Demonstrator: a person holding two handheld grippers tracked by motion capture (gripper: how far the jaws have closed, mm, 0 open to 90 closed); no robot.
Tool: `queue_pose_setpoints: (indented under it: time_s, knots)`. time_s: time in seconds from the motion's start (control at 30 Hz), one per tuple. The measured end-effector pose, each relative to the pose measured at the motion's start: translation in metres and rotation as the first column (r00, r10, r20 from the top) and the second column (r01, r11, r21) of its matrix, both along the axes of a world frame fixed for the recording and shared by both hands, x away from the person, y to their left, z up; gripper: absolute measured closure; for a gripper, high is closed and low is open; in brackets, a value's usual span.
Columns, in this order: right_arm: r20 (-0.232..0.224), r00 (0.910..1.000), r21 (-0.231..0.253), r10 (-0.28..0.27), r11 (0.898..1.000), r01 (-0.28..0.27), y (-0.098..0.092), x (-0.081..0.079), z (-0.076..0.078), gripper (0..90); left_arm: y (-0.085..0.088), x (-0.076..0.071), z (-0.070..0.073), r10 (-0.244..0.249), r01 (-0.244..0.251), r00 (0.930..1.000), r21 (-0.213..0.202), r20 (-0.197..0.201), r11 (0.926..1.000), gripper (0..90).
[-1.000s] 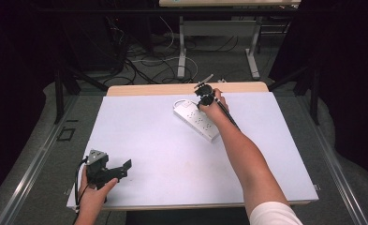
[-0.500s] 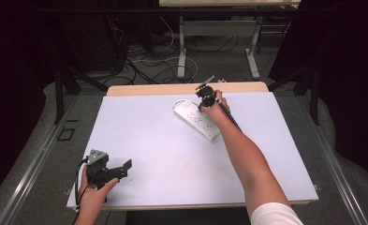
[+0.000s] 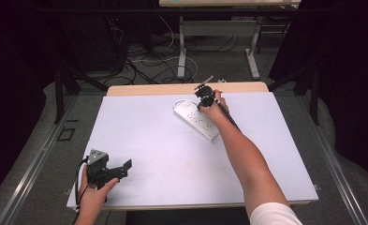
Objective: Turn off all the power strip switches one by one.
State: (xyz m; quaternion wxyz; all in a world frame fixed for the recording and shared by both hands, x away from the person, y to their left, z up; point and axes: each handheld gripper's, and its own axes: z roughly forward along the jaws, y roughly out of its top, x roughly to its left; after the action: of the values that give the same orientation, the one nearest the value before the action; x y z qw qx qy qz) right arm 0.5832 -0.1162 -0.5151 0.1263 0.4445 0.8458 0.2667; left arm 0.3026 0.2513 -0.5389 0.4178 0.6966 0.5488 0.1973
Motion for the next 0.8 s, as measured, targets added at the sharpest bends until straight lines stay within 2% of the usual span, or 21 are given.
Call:
queue_pose_setpoints:
  time_s: [0.27,0.3,0.4,0.43,0.5,0.53,0.8]
  knots:
    - [0.023,0.9997,0.031,-0.006,0.999,0.005,0.0042,-0.0005,-0.0038,90.0,0.0015,-0.0009,0.0002,0.003,-0.003,1.0,0.002,-0.005,1.0,2.0]
    - [0.006,0.9999,0.011,-0.013,1.0,0.013,0.0046,-0.0012,-0.0023,90.0,0.0019,-0.001,0.0001,0.001,-0.001,1.0,0.008,-0.003,1.0,2.0]
    - [0.019,0.9998,0.004,-0.001,1.0,0.001,0.0042,-0.0013,-0.0041,90.0,0.002,-0.0016,0.0005,-0.001,0.001,1.0,0.01,-0.003,0.9999,2.0]
    - [0.019,0.9997,-0.004,-0.014,1.0,0.014,0.0037,-0.0024,-0.0038,90.0,0.0019,-0.0017,0.0004,0.0,0.0,1.0,0.01,-0.002,1.0,2.0]
    - [0.01,0.9997,0.008,-0.021,1.0,0.021,0.0016,-0.0028,-0.0038,90.0,0.0015,-0.0018,0.0004,-0.001,0.001,1.0,0.012,-0.002,0.9999,2.0]
    - [0.02,0.9997,0.02,-0.015,1.0,0.015,-0.0004,-0.0032,-0.0049,90.0,0.0013,-0.0019,0.0004,-0.001,0.001,1.0,0.012,-0.001,0.9999,2.0]
    - [0.027,0.9996,0.021,-0.007,1.0,0.007,-0.0033,-0.0058,-0.0048,90.0,-0.0009,-0.0009,0.0,-0.002,0.002,1.0,0.011,0.0,0.9999,2.0]
